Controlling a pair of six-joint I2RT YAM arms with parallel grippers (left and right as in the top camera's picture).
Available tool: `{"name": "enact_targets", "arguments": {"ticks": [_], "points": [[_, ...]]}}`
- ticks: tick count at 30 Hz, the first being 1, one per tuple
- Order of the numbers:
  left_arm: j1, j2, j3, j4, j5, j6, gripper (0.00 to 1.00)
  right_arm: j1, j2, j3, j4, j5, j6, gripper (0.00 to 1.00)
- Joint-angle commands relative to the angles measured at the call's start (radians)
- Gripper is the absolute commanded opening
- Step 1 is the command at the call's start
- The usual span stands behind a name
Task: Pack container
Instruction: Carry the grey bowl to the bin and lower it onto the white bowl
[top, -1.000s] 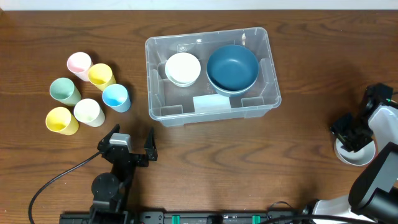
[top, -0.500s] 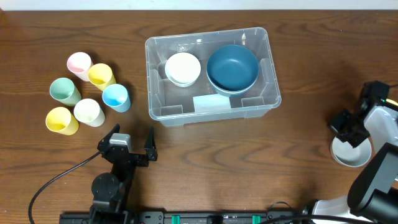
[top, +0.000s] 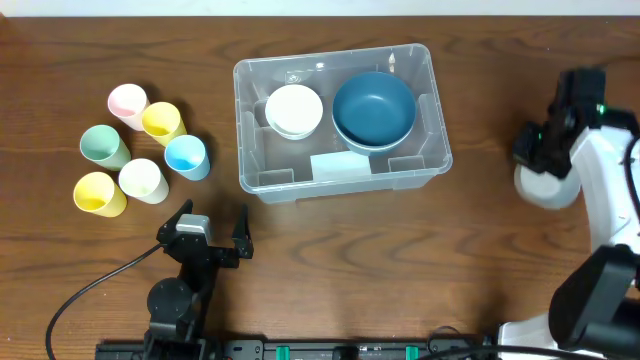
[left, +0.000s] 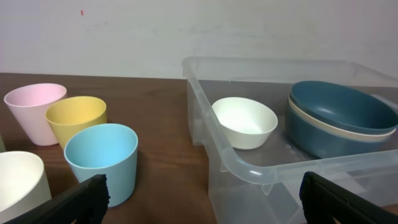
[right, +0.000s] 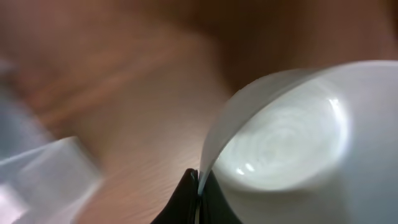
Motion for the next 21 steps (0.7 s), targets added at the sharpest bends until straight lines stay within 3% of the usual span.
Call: {"name": "enact_targets", "arguments": {"ticks": [1,7,14,21], "points": [[0.004,-0.006,-0.016,-0.034,0.011,0.006,0.98,0.106,-0.054,0.178,-0.054,-0.013,-0.097,0.01],[0.004,-0.006,-0.016,-0.034,0.011,0.006,0.98,0.396,-0.060,0.408,-0.077,-0.029,-0.211,0.01],[0.004,-0.006,-0.016,-0.034,0.011,0.006,0.98,0.783,-0.039,0.428,0.118,0.111,-0.309,0.01],[0.004,-0.006,-0.016,-0.034,0.011,0.006,0.98,0.954,0.094,0.428,0.259,0.218,-0.343,0.01]]}}
